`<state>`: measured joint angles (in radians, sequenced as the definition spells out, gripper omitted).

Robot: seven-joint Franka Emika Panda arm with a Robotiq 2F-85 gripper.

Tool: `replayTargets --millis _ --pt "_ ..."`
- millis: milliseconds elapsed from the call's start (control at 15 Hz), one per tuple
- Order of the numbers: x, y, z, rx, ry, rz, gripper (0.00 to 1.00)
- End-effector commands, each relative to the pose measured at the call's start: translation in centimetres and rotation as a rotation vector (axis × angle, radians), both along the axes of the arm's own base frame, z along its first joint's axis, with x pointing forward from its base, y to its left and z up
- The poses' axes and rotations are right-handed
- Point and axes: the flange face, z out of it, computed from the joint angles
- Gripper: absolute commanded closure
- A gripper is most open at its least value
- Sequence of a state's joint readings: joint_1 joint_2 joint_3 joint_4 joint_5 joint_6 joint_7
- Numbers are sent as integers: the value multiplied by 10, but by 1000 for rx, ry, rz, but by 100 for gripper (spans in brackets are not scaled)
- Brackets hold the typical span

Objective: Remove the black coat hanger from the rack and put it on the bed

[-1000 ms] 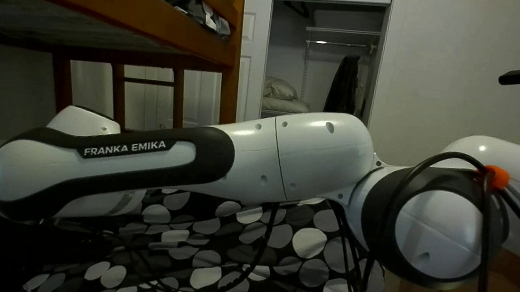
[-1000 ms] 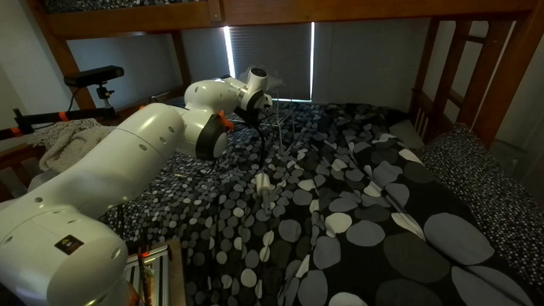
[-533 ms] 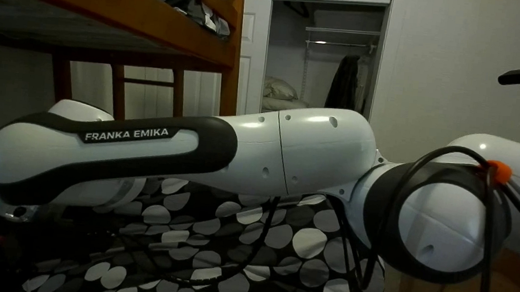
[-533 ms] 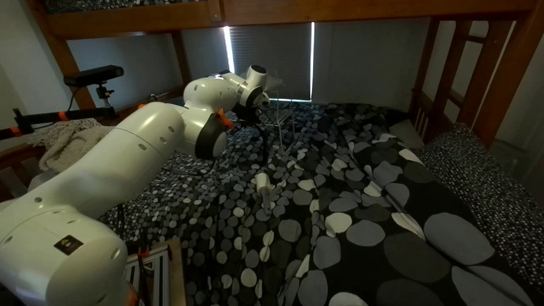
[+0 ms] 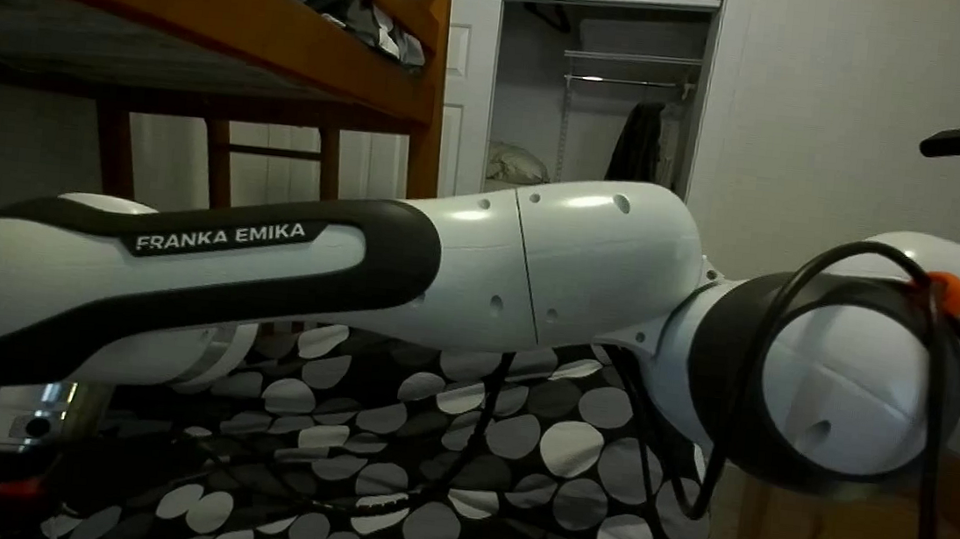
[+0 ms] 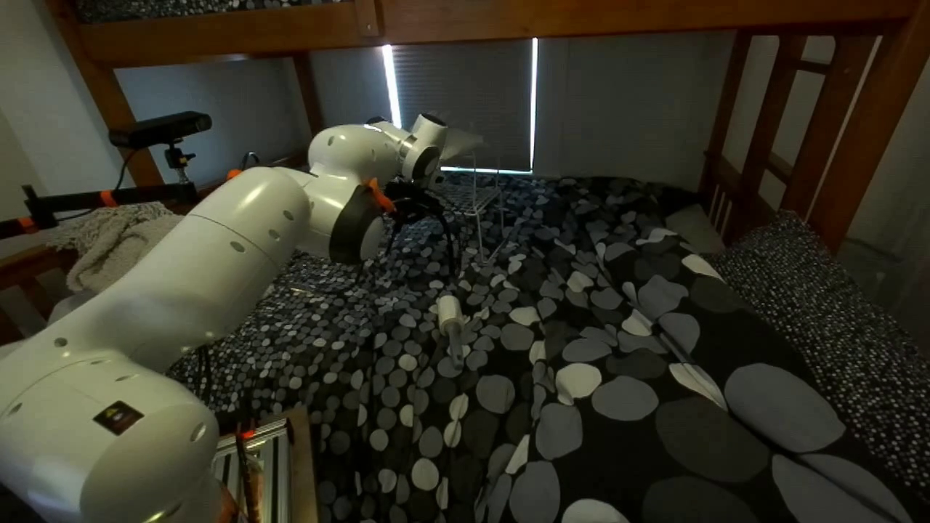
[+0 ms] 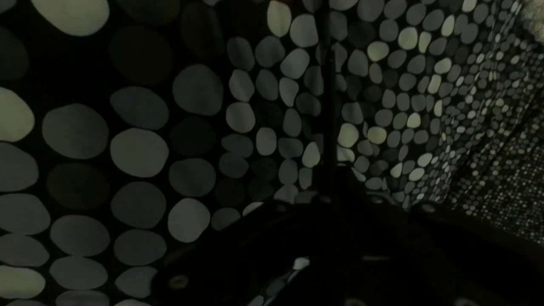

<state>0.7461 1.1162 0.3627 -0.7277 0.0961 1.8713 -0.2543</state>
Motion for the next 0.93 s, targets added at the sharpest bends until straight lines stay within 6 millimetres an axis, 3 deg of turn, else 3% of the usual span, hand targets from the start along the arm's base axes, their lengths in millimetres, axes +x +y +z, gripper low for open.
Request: replayTargets --millis 0,267,467,800,867 --pt "-34 -4 22 -140 -71 0 97" --pt "-54 17 61 22 -256 -100 97" --pt "-70 16 74 95 -204 -307 97" --pt "-99 -3 88 87 -217 -587 98" --pt "-81 16 78 101 -199 -493 92"
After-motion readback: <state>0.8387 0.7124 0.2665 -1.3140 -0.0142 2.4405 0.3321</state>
